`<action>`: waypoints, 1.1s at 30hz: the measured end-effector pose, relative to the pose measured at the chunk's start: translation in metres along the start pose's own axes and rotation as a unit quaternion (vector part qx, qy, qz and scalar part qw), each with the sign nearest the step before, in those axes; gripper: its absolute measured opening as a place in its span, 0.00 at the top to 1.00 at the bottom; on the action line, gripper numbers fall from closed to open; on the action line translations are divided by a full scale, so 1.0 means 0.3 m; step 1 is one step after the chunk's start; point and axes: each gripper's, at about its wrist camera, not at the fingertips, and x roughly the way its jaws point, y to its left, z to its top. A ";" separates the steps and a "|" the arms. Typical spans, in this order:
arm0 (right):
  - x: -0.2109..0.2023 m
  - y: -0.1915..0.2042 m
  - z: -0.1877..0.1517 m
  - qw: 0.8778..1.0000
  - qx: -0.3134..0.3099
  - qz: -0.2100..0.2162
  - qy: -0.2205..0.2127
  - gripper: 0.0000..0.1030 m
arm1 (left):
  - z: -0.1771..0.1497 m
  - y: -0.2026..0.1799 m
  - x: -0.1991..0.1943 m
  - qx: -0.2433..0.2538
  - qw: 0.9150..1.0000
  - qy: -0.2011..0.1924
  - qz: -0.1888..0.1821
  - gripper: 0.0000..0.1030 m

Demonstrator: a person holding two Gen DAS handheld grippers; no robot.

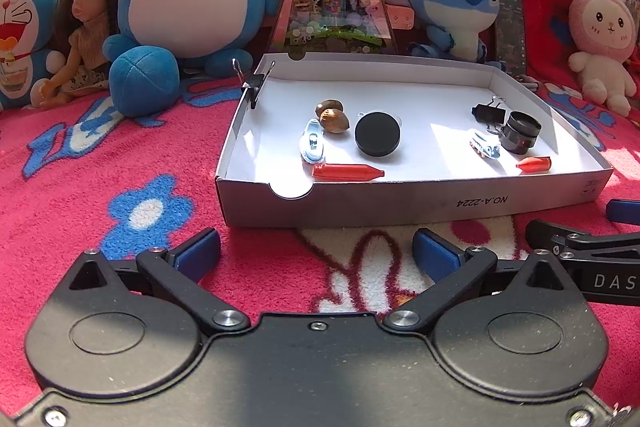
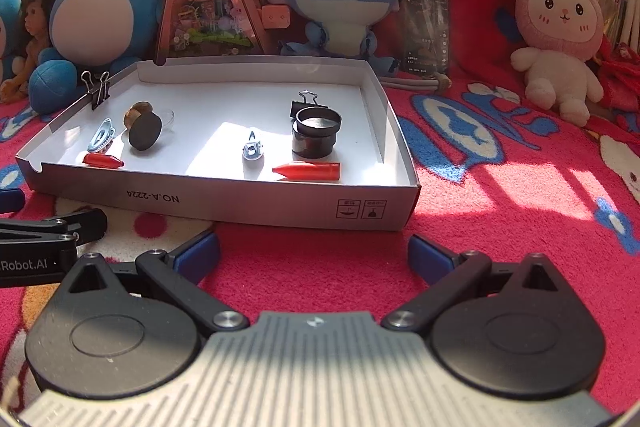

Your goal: Organize rigid objects

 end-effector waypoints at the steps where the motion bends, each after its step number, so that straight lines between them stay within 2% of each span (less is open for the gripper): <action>1: 0.002 0.000 0.000 1.000 0.000 0.000 0.001 0.00 | 0.001 0.001 0.002 0.000 1.000 0.000 0.000 0.00; 33: 0.019 -0.013 -0.007 1.000 0.013 0.008 0.010 0.00 | 0.001 0.005 0.010 -0.003 1.000 0.004 -0.002 0.00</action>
